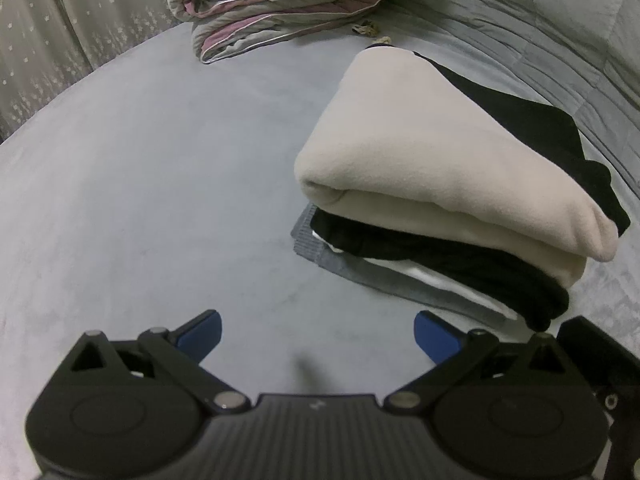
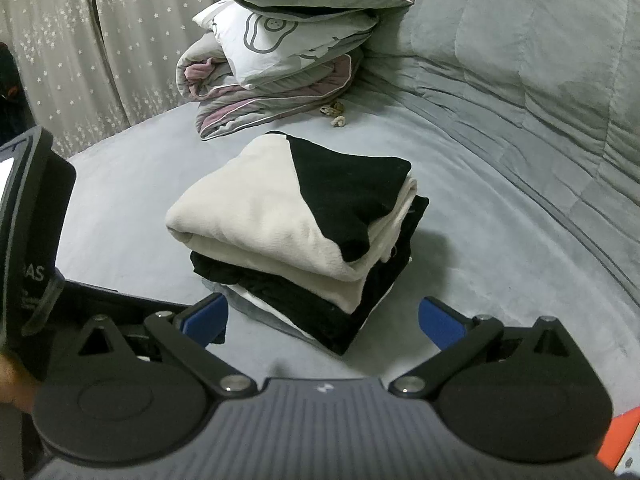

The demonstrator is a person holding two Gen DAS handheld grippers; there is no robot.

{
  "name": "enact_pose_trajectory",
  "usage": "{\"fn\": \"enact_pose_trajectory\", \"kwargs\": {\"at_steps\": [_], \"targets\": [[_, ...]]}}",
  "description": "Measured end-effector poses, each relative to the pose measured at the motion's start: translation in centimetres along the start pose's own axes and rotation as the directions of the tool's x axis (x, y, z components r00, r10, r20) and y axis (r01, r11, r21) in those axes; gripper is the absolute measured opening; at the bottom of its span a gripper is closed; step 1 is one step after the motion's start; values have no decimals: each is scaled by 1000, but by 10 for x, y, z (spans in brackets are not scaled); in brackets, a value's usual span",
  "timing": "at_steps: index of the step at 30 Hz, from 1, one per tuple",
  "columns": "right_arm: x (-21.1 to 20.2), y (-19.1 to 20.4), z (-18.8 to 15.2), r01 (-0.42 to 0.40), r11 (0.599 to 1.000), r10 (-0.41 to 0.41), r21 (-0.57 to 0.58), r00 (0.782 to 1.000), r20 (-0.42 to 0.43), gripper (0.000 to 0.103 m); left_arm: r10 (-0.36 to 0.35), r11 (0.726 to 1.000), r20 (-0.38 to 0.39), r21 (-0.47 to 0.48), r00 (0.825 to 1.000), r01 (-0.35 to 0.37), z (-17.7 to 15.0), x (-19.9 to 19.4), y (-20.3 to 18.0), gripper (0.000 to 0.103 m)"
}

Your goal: Fold clothes

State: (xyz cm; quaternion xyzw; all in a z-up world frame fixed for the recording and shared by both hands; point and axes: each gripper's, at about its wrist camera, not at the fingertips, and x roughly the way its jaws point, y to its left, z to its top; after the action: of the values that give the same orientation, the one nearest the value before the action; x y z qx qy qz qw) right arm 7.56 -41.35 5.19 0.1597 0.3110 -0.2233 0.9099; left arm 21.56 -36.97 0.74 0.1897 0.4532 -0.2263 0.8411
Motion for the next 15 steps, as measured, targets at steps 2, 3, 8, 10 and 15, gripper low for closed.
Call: {"fn": "enact_pose_trajectory", "kwargs": {"at_steps": [2, 3, 8, 10, 15], "targets": [[0, 0, 0, -1, 1000, 1, 1, 1000, -1, 103, -1, 1000, 1, 0, 1000, 1, 0, -1, 1, 102], [0, -1, 0, -1, 1000, 1, 1, 1000, -2, 103, -1, 1000, 1, -1, 1000, 1, 0, -1, 1, 102], [-2, -1, 1, 2, 1000, -2, -1, 1000, -3, 103, 7, 1000, 0, 1, 1000, -7, -3, -5, 1, 102], [-4, -1, 2, 4, 1000, -4, -14, 1000, -6, 103, 11, 1000, -3, 0, 1000, -11, -5, -8, 1, 102], [-27, -5, 9, 44, 997, -42, -69, 999, 33, 103, -5, 1000, -13, -14, 1000, 5, -24, -31, 5, 102]]}}
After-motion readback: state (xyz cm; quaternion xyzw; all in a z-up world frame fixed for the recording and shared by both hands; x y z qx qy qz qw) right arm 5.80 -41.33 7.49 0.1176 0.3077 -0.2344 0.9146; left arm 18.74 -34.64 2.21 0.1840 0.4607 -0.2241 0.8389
